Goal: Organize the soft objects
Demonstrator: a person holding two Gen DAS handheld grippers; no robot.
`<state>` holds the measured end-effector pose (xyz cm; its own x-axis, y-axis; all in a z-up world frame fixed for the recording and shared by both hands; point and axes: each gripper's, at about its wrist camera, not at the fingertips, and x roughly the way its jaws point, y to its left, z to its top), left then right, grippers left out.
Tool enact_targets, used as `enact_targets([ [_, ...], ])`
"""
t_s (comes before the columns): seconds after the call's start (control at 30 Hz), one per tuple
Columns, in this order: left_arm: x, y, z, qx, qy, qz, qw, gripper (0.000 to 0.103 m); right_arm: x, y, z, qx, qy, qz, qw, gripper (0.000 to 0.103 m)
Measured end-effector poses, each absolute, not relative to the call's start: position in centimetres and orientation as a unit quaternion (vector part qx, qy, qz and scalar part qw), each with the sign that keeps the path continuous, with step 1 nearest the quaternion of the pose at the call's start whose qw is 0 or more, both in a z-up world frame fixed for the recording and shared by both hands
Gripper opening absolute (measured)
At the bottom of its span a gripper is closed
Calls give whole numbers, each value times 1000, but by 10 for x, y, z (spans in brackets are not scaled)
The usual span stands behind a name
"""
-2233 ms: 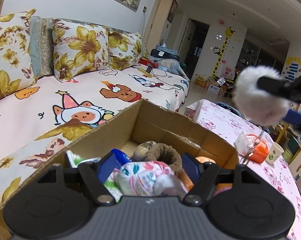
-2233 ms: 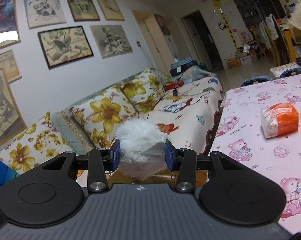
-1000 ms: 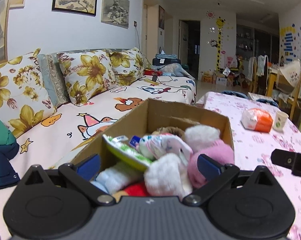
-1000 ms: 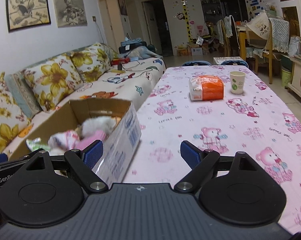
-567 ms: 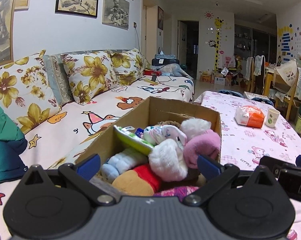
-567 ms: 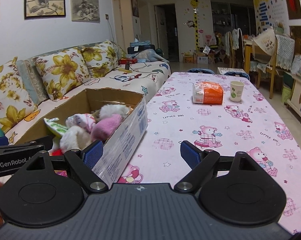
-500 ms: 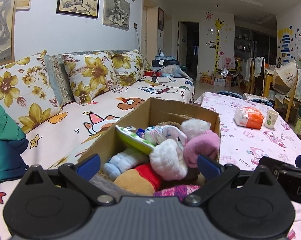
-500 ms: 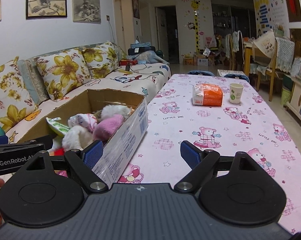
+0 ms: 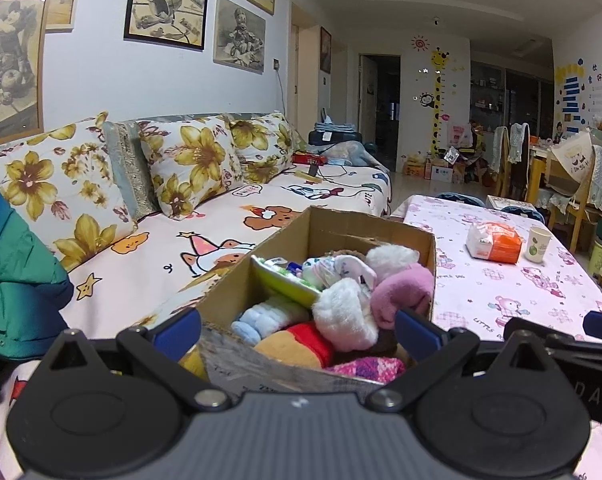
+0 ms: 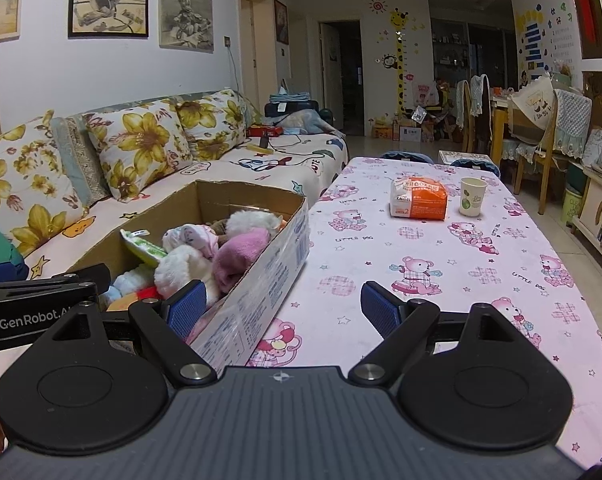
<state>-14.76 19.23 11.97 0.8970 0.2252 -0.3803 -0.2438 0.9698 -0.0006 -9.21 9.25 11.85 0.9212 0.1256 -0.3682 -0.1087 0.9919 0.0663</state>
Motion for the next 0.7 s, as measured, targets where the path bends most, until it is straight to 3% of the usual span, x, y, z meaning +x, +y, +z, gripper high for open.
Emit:
enact_targets([
  [0.7,-158,196,113,-35,193,132,972,102,-91,94,110,13,194,58,979,103],
])
